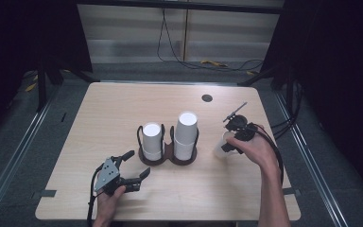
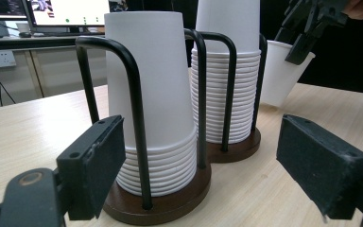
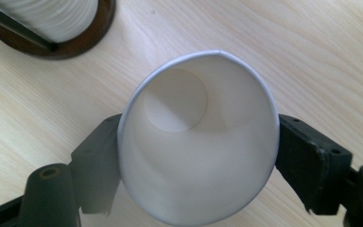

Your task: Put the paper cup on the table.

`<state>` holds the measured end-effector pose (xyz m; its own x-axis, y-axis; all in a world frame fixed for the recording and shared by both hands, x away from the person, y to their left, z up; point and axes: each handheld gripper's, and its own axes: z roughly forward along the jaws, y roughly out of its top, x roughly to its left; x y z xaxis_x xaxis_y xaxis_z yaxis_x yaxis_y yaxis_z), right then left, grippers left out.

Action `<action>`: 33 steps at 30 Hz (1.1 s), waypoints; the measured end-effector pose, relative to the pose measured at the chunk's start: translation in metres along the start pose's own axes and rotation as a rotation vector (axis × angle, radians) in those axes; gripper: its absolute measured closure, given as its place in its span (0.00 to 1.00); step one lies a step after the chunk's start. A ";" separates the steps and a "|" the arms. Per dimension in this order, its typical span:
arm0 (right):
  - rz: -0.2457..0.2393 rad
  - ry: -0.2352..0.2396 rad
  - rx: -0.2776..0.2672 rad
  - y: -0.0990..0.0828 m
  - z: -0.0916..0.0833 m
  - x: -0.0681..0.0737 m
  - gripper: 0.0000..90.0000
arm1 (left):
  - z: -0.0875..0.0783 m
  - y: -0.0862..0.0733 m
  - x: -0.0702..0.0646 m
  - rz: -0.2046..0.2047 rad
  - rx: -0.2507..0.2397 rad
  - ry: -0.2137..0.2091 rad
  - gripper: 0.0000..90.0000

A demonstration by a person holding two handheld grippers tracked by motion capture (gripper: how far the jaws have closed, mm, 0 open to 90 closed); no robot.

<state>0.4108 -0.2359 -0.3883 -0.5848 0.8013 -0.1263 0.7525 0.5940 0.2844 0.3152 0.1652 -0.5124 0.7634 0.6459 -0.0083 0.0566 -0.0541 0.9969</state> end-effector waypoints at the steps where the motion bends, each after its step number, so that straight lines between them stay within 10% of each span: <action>1: -0.010 -0.008 0.009 0.001 0.001 0.000 0.24 | 0.000 0.000 0.000 -0.001 -0.001 -0.001 0.18; 22: -0.004 -0.005 0.006 0.009 0.019 0.004 0.17 | 0.000 0.000 -0.001 0.016 0.002 -0.012 0.18; 33: 0.052 0.027 -0.088 0.003 0.018 -0.001 0.16 | 0.001 0.000 -0.002 0.022 0.005 -0.014 0.18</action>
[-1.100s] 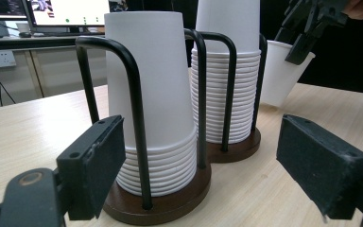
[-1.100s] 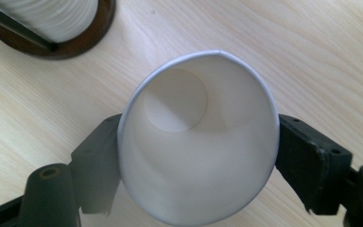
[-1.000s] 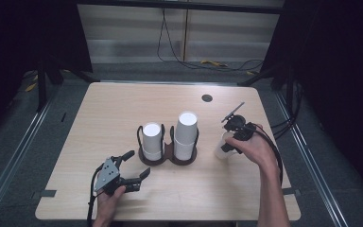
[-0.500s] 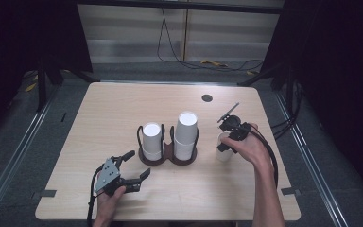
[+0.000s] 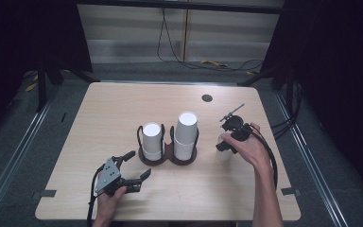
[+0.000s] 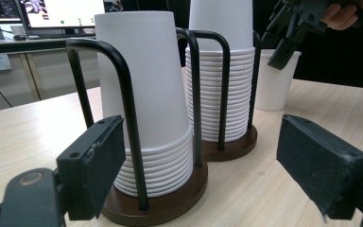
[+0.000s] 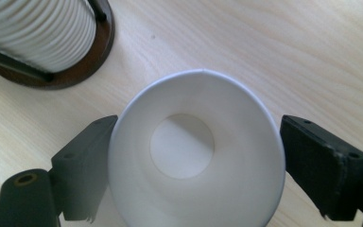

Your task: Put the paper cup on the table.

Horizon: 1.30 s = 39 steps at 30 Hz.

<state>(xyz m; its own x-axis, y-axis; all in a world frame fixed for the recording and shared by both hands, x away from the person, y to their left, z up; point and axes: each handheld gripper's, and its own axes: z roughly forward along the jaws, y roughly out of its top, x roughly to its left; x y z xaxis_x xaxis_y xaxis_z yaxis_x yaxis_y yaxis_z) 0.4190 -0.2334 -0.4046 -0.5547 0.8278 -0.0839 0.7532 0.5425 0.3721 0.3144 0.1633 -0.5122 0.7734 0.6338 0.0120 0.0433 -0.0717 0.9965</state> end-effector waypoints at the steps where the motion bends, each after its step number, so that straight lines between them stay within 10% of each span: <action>1: 0.010 0.001 -0.020 -0.001 -0.001 -0.001 0.16 | 0.000 0.000 0.000 0.000 0.001 -0.001 0.18; 15: 0.070 0.024 -0.204 -0.006 -0.011 0.000 0.16 | 0.000 0.000 0.001 -0.007 0.010 0.009 0.18; 39: 0.210 -0.017 -0.675 -0.044 -0.031 0.024 0.15 | 0.000 0.000 0.001 -0.032 0.000 0.048 0.18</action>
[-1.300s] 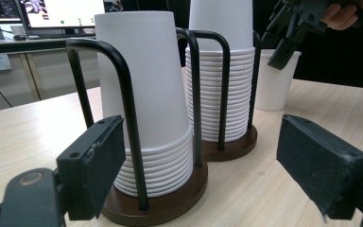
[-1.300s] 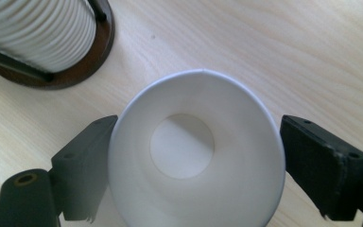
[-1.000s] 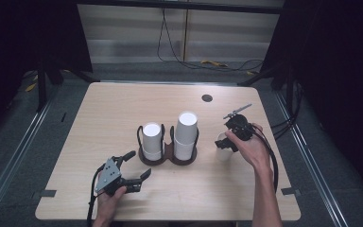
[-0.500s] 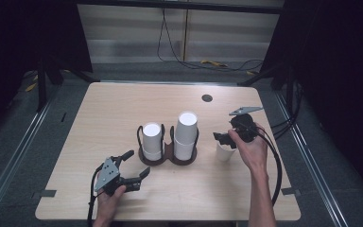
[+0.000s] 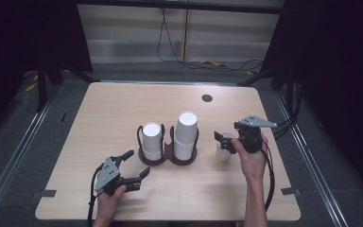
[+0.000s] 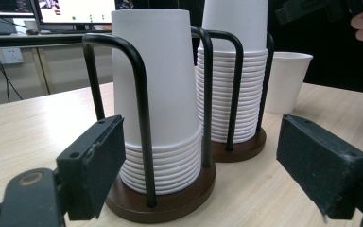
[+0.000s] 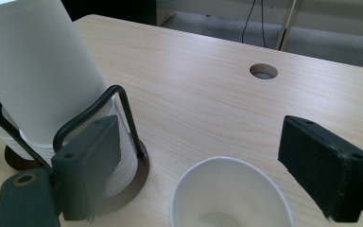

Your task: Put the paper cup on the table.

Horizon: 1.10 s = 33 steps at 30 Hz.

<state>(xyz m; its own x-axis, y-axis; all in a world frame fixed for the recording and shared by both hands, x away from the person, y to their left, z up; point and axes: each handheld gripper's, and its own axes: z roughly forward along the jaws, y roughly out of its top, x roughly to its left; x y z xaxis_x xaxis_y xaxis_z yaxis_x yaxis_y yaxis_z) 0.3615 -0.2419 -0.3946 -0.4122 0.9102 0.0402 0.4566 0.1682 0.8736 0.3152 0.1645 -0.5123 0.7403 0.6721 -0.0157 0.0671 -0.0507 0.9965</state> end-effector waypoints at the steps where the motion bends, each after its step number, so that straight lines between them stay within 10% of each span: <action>1: 0.003 -0.001 -0.006 -0.003 0.000 0.002 0.15 | 0.000 0.000 0.000 -0.001 0.001 0.001 0.18; 18: 0.004 -0.022 -0.245 -0.055 -0.017 0.057 0.15 | -0.001 0.000 -0.001 0.003 0.011 0.042 0.18; 33: 0.000 0.021 -0.264 -0.107 0.013 0.102 0.15 | 0.000 0.000 -0.002 -0.004 0.013 0.042 0.18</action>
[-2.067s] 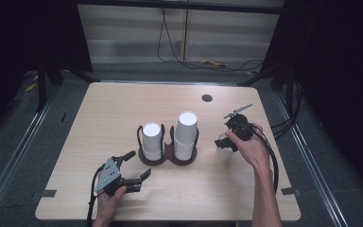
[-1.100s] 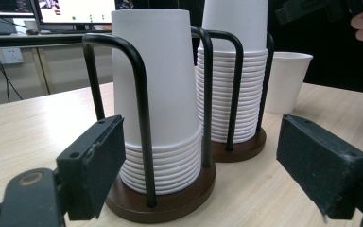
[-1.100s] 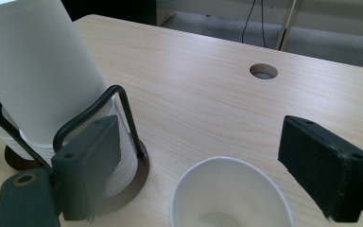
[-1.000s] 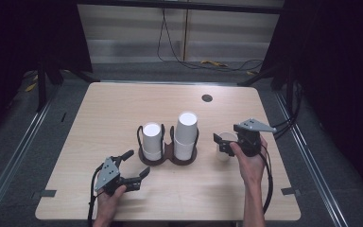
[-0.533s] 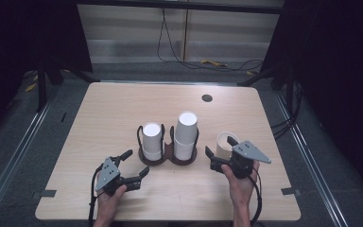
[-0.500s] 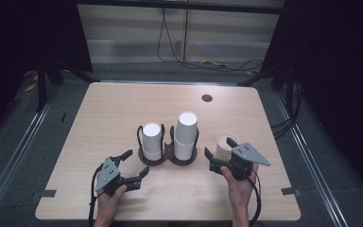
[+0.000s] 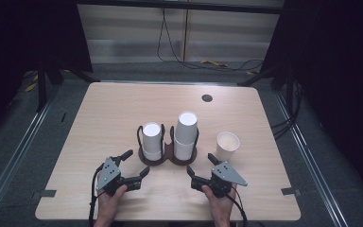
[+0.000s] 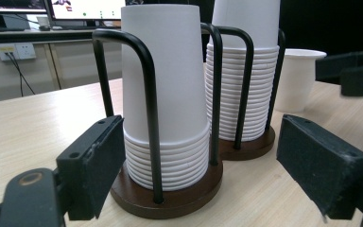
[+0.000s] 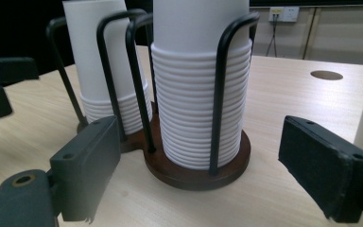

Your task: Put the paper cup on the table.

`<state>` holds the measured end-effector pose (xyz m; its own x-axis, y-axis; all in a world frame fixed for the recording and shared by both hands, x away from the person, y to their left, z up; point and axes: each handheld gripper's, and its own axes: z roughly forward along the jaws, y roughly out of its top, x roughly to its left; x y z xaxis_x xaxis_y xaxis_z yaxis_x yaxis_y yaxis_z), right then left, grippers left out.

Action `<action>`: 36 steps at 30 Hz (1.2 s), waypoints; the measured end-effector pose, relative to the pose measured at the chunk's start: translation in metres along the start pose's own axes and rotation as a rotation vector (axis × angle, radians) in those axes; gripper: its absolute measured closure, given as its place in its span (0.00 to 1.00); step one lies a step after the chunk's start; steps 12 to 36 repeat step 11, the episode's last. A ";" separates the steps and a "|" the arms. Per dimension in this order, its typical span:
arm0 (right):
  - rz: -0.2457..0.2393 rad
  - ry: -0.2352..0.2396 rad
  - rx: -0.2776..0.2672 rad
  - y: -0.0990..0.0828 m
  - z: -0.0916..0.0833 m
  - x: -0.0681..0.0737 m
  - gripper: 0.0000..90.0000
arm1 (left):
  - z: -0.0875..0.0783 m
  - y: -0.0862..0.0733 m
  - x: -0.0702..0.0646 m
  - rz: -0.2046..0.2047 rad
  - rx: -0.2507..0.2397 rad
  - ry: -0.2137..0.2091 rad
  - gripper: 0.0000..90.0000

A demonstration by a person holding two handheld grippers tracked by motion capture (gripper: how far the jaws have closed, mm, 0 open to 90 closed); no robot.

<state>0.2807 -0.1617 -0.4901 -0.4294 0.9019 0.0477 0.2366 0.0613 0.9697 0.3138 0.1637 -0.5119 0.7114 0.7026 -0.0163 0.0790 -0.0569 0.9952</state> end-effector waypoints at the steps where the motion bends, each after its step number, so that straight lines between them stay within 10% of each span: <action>1: -0.006 -0.003 -0.002 -0.002 0.002 0.001 0.15 | 0.000 0.000 0.000 -0.005 -0.003 -0.001 0.18; 36: -0.004 0.004 0.014 -0.008 0.008 0.005 0.15 | -0.001 -0.001 0.001 -0.004 -0.016 0.001 0.18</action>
